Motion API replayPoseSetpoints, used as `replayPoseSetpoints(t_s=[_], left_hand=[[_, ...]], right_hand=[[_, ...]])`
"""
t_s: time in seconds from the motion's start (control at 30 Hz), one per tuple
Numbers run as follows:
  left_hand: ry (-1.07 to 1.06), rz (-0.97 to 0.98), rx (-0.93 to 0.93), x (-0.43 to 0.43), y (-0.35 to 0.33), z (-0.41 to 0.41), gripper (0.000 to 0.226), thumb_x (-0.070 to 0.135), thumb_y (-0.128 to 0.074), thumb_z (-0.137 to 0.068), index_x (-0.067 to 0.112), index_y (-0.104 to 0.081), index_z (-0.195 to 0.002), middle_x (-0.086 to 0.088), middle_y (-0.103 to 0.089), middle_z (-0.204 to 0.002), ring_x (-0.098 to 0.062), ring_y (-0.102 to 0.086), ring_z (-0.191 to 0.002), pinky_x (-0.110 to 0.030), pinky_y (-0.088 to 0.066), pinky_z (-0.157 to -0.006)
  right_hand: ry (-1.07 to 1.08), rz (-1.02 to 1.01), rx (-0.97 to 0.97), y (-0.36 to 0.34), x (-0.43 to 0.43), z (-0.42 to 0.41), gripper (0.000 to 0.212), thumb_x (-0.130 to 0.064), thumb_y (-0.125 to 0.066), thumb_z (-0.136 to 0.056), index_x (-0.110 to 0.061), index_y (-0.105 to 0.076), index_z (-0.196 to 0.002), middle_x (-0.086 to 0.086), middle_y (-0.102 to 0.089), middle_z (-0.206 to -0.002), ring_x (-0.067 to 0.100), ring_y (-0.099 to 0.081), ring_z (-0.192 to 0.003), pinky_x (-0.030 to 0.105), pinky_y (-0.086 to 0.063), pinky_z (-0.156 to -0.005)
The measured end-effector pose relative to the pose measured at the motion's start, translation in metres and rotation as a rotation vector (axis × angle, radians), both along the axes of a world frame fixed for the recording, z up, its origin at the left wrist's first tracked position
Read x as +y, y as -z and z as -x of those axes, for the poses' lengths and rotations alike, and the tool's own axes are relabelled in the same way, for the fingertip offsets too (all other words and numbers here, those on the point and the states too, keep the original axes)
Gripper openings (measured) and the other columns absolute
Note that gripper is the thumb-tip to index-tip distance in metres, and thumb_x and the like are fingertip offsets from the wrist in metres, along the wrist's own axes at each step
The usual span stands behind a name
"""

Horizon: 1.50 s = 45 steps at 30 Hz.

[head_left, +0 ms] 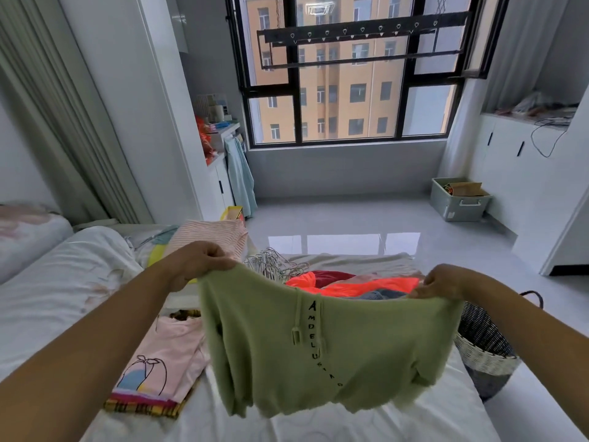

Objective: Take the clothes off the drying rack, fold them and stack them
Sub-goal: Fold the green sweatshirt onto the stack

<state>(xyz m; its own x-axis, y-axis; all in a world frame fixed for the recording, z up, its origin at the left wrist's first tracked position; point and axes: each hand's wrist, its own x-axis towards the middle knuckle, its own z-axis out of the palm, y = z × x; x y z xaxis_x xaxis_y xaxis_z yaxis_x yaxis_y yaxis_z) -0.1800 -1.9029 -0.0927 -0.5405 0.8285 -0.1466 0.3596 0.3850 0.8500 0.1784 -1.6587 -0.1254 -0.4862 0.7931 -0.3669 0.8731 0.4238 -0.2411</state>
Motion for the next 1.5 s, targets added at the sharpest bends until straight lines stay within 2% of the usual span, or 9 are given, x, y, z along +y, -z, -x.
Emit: replayPoseSetpoints(t_s=[0.17,0.3,0.47,0.6,0.77,0.97,1.27,1.4,1.5], left_hand=[[0.173,0.506,0.422,-0.015,-0.003,-0.018,0.028,0.033,-0.066,-0.085,0.019,-0.055,-0.064,0.005,-0.048,-0.062,-0.010,-0.040,-0.059,-0.024,-0.029,-0.054],[0.139,0.540,0.369,-0.028,-0.004,-0.036,0.036,0.038,-0.063,-0.086,0.009,-0.061,-0.065,-0.003,-0.053,-0.064,-0.014,-0.046,-0.060,-0.024,-0.035,-0.059],[-0.167,0.227,0.118,-0.033,-0.033,-0.021,0.034,0.034,-0.065,-0.084,0.000,-0.069,-0.089,-0.016,-0.068,-0.093,-0.028,-0.062,-0.088,-0.041,-0.048,-0.090],[-0.193,0.441,0.210,-0.020,-0.005,-0.025,0.036,0.035,-0.066,-0.084,0.001,-0.069,-0.094,-0.013,-0.064,-0.096,-0.024,-0.059,-0.082,-0.029,-0.045,-0.079],[-0.219,0.412,0.102,-0.018,0.011,-0.030,0.021,0.026,-0.069,-0.083,0.006,-0.064,-0.078,-0.007,-0.061,-0.078,-0.017,-0.055,-0.067,-0.022,-0.044,-0.059],[-0.269,0.297,-0.070,-0.031,0.014,-0.026,0.020,0.026,-0.069,-0.082,0.006,-0.066,-0.081,-0.013,-0.067,-0.083,-0.024,-0.062,-0.074,-0.030,-0.050,-0.068],[-0.250,0.196,-0.376,-0.045,0.014,0.006,0.026,0.019,-0.058,-0.087,-0.003,-0.065,-0.100,-0.019,-0.071,-0.091,-0.025,-0.070,-0.070,-0.030,-0.058,-0.058],[-0.226,0.203,-0.371,-0.013,0.020,0.033,0.023,0.017,-0.058,-0.088,-0.003,-0.065,-0.095,-0.020,-0.069,-0.093,-0.022,-0.070,-0.065,-0.029,-0.059,-0.059],[-0.216,0.250,-0.277,0.020,0.040,0.058,0.022,0.017,-0.061,-0.087,-0.004,-0.065,-0.091,-0.017,-0.069,-0.081,-0.019,-0.067,-0.056,-0.025,-0.056,-0.053]], right_hand=[[0.190,0.114,0.761,-0.001,0.007,-0.013,0.031,-0.031,-0.062,-0.087,0.000,-0.065,-0.083,0.012,-0.061,-0.082,0.022,-0.053,-0.077,0.028,-0.036,-0.065],[-0.071,0.350,0.453,0.007,-0.009,-0.020,0.025,-0.029,-0.063,-0.087,-0.013,-0.058,-0.067,0.001,-0.055,-0.066,0.010,-0.049,-0.061,0.019,-0.038,-0.057],[0.277,0.549,0.887,-0.008,0.019,-0.032,0.047,-0.031,-0.076,-0.072,0.002,-0.063,-0.102,0.018,-0.068,-0.090,0.024,-0.063,-0.072,0.028,-0.054,-0.063],[0.312,0.416,0.562,0.015,0.021,-0.016,0.028,-0.019,-0.065,-0.086,0.004,-0.061,-0.103,0.009,-0.061,-0.081,0.023,-0.057,-0.073,0.032,-0.047,-0.075],[0.321,0.474,0.614,0.030,0.015,-0.014,0.022,-0.016,-0.072,-0.079,-0.001,-0.063,-0.093,0.017,-0.066,-0.087,0.025,-0.062,-0.072,0.031,-0.052,-0.065],[0.243,0.504,0.747,0.029,0.032,-0.018,0.096,-0.067,-0.083,-0.006,-0.005,-0.070,-0.078,0.021,-0.070,-0.090,0.032,-0.065,-0.082,0.047,-0.050,-0.089],[0.158,0.516,0.718,-0.012,0.033,-0.016,0.075,-0.050,-0.088,-0.034,-0.003,-0.069,-0.089,0.020,-0.071,-0.092,0.030,-0.066,-0.080,0.035,-0.053,-0.073],[0.233,0.483,0.748,-0.009,0.055,0.011,0.106,-0.057,-0.087,-0.001,-0.003,-0.069,-0.090,0.016,-0.072,-0.086,0.027,-0.068,-0.076,0.034,-0.053,-0.070],[0.306,0.493,0.742,0.010,0.071,0.037,0.096,-0.051,-0.090,-0.013,-0.003,-0.067,-0.093,0.019,-0.068,-0.098,0.033,-0.064,-0.091,0.042,-0.051,-0.086]])
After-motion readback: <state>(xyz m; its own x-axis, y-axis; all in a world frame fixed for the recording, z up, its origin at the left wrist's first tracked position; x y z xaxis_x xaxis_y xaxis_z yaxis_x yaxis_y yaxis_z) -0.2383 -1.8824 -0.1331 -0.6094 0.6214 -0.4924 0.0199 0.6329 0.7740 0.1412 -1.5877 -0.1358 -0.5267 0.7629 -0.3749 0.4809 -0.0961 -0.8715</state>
